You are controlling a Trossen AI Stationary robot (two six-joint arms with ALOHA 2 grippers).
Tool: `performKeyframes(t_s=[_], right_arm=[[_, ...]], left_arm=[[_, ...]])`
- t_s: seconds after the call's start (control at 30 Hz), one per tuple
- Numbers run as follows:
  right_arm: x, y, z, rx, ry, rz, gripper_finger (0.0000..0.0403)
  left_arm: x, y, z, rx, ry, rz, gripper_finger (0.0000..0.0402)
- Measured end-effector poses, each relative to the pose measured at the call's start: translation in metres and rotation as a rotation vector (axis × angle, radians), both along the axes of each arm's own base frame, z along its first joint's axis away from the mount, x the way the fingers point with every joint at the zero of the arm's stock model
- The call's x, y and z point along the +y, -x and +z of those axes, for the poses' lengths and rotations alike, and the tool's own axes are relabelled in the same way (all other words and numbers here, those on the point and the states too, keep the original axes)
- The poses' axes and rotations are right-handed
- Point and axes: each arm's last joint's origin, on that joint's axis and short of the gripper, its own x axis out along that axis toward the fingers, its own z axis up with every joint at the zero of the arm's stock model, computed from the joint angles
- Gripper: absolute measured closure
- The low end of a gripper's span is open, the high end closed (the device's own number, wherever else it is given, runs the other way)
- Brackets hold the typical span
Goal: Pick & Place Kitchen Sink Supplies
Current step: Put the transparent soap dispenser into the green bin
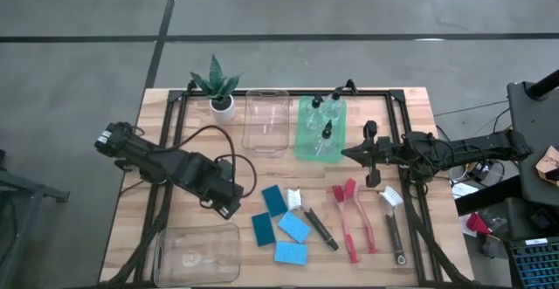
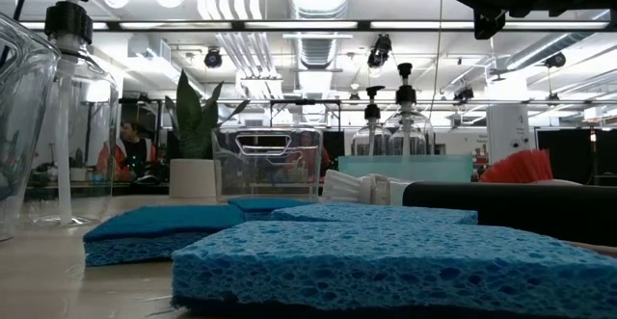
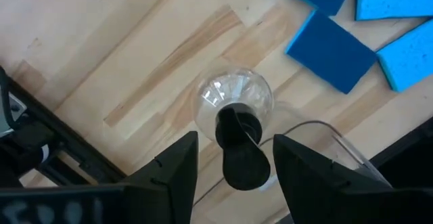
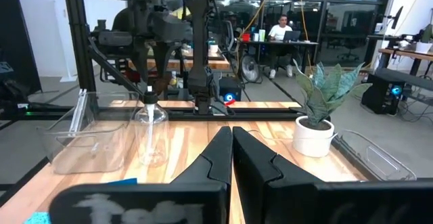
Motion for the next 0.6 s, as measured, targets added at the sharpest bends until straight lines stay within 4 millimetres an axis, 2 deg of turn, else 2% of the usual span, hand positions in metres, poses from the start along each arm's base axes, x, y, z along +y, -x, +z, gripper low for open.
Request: performKeyframes(t_s=[0.33,0.6], right_arm=[[0.0001,0.0,0.0,0.0,-0.005,0.001,0.0394],[0.0,0.0,0.0,-0.001,-0.019,0.001,0.0394]], left_arm=[[-0.007,0.0006,-0.0022,0.015,0.014,-0.025,0.0227],[-0.009,0.0005,-0.0027,-0.002,-0.003,-0.035,0.0273]])
